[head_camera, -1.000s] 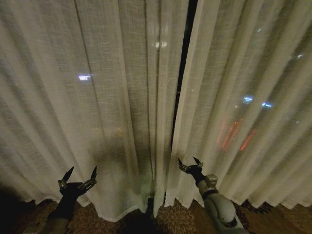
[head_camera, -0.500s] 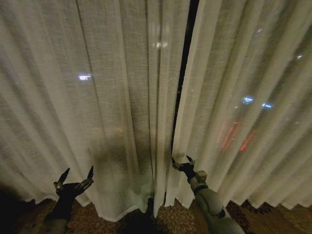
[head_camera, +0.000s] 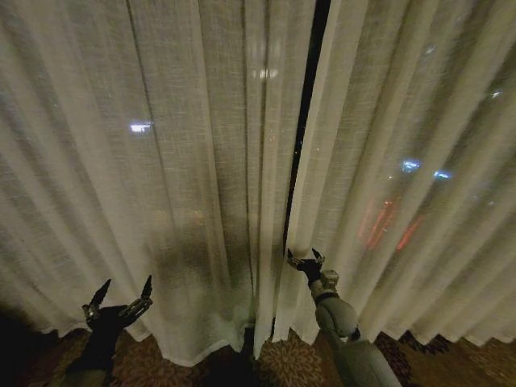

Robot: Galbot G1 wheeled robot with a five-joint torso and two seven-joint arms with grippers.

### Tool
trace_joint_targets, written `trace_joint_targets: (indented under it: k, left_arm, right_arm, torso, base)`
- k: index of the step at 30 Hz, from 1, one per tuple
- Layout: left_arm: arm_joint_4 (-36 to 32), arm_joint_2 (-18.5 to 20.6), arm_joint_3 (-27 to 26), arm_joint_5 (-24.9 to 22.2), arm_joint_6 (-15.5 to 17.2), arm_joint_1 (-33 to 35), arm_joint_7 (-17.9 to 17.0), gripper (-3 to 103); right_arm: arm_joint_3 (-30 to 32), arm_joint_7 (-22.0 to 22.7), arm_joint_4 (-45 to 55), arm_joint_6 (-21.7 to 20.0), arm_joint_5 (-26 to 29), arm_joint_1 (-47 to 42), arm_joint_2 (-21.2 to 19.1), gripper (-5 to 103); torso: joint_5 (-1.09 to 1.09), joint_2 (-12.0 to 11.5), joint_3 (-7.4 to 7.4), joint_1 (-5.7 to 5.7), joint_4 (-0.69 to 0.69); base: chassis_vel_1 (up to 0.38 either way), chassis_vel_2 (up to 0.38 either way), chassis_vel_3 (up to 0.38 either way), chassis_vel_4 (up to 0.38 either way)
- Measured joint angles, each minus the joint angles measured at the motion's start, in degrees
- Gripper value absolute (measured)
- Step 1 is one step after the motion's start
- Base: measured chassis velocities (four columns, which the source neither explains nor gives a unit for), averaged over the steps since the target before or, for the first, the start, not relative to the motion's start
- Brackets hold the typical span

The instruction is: Open the curtains by pulling them apart, changing their state from closed to fully open.

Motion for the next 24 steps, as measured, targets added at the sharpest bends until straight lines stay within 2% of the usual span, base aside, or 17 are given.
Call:
trace_joint_targets:
  k: [17, 20, 21, 24]
  left_arm:
    - [-0.93, -0.03, 0.5, 0.23, 2.18, -1.11, -0.09, 100]
    - [-1.07, -0.02, 0.51, 0.45, 2.48, -1.23, -0.14, 100]
    - [-1.07, -0.02, 0.51, 0.45, 2.48, -1.23, -0.14, 100]
    - [-1.39, -0.02, 0.49, 0.67, 2.65, -1.23, -0.21, 100]
  right_arm:
    - [0.23, -0.87, -9.63, 0.35, 2.08, 9.67, -0.21, 101]
    - [0.25, -1.75, -9.79, 0.38, 2.41, 9.74, -0.27, 86]
    - [0.25, -1.75, -9.79, 0.38, 2.41, 9.74, -0.27, 86]
    - [0.25, -2.03, -9.85, 0.76, 3.12, 9.81, -0.32, 70]
  torso:
    - [-0.01, 0.0, 0.0, 0.0, 0.01]
    - [0.0, 0.0, 0.0, 0.0, 0.0]
    - [0.0, 0.0, 0.0, 0.0, 0.0]
    - [0.0, 0.0, 0.0, 0.0, 0.0]
  base:
    - [0.0, 0.0, 0.0, 0.0]
    - [0.0, 0.0, 0.0, 0.0]
    - [0.0, 0.0, 0.0, 0.0]
    - [0.0, 0.0, 0.0, 0.0]
